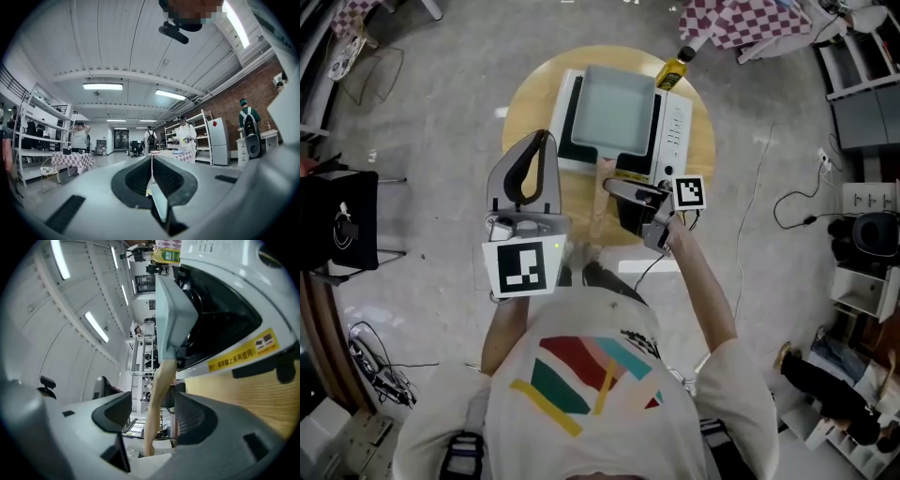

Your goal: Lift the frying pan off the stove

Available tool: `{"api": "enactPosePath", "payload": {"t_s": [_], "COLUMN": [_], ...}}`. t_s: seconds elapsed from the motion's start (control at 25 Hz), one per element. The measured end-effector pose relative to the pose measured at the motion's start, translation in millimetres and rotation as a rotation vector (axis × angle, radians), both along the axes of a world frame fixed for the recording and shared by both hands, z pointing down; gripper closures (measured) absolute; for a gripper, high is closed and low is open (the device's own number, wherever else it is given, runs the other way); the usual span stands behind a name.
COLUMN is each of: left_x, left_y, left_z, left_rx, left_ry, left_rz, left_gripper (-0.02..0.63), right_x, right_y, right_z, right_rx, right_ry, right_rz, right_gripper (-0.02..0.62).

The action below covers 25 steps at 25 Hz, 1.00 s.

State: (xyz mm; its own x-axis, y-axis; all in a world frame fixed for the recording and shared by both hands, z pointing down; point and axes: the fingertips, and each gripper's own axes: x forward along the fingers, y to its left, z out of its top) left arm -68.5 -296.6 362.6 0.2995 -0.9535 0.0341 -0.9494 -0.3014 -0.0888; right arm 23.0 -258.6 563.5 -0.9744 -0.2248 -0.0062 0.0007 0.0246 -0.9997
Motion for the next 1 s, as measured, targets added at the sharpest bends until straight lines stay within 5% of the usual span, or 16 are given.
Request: {"api": "enactPosePath", "payload": {"t_s": [0.44,1.0], "left_x": [-6.5,-12.6], "left_y": [0.5,0.4], "left_z": [11.2,17.9], "left_rx": [-0.012,-0.031], "left_ry": [-0.033,-0.028], "left_rz": [-0.030,-0.053], "left_gripper": [0.600,0.600], "right_x": [-30.4,-48.6], "right_y": [-5.2,-7.1], "right_z": [-4.9,0.3], "right_rx": [-0.080,-0.138], "right_ry": [-0.168,-0.137], "right_rz": [-0.054,-0.074], "right_gripper": [0.376,0.494]}}
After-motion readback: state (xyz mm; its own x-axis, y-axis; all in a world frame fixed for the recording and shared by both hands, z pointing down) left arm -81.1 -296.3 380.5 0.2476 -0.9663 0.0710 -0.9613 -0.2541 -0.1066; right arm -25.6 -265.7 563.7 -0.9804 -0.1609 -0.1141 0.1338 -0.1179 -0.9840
